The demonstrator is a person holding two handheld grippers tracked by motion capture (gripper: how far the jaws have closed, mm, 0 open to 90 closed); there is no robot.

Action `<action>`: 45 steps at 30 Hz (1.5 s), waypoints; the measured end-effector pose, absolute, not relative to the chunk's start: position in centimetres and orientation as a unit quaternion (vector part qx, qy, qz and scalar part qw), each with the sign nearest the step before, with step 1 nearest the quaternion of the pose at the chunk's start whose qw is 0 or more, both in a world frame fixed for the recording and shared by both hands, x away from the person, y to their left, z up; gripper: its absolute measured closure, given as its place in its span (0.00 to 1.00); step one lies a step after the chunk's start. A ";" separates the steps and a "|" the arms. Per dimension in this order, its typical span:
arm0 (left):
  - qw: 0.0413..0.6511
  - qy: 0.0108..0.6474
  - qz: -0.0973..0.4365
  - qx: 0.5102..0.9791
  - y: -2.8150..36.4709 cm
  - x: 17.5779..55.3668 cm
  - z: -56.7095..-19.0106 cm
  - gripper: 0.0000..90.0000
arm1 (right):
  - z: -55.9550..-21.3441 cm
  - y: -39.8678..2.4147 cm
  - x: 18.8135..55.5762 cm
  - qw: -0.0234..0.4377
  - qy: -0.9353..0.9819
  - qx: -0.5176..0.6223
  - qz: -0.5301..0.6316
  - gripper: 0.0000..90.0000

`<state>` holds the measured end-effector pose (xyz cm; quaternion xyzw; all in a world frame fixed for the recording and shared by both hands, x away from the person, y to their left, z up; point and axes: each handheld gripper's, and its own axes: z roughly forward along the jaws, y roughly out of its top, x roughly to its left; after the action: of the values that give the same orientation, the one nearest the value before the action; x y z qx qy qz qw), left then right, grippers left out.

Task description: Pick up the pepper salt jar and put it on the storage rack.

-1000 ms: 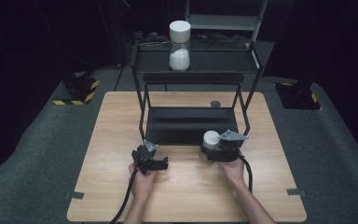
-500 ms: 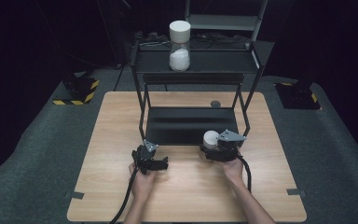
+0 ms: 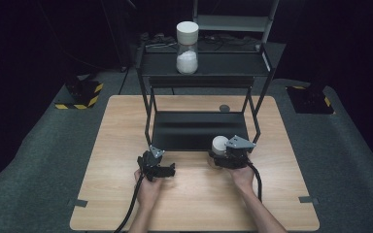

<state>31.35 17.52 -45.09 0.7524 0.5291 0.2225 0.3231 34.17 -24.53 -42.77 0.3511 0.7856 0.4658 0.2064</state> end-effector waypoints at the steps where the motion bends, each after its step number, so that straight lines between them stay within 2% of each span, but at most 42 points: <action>1: 0.323 0.529 0.222 0.752 17.5 31.3 -45.1 0.04 | -42.7 -24.5 34.2 0.207 0.786 0.350 0.465 0.38; 13: 0.323 0.529 0.222 0.752 17.5 31.3 -45.1 0.04 | -42.2 -25.3 34.1 0.206 0.785 0.351 0.467 0.38; 24: 0.323 0.529 0.222 0.752 17.5 31.3 -45.1 0.04 | -39.8 -26.8 34.7 0.189 0.789 0.357 0.464 0.38; 45: 0.323 0.529 0.222 0.752 17.5 31.3 -45.1 0.04 | -35.7 -29.4 34.6 0.195 0.784 0.350 0.474 0.39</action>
<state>31.35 17.52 -45.09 0.7524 0.5291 0.2223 0.3232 34.65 -29.35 -35.68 0.3496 0.7845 0.4736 0.1950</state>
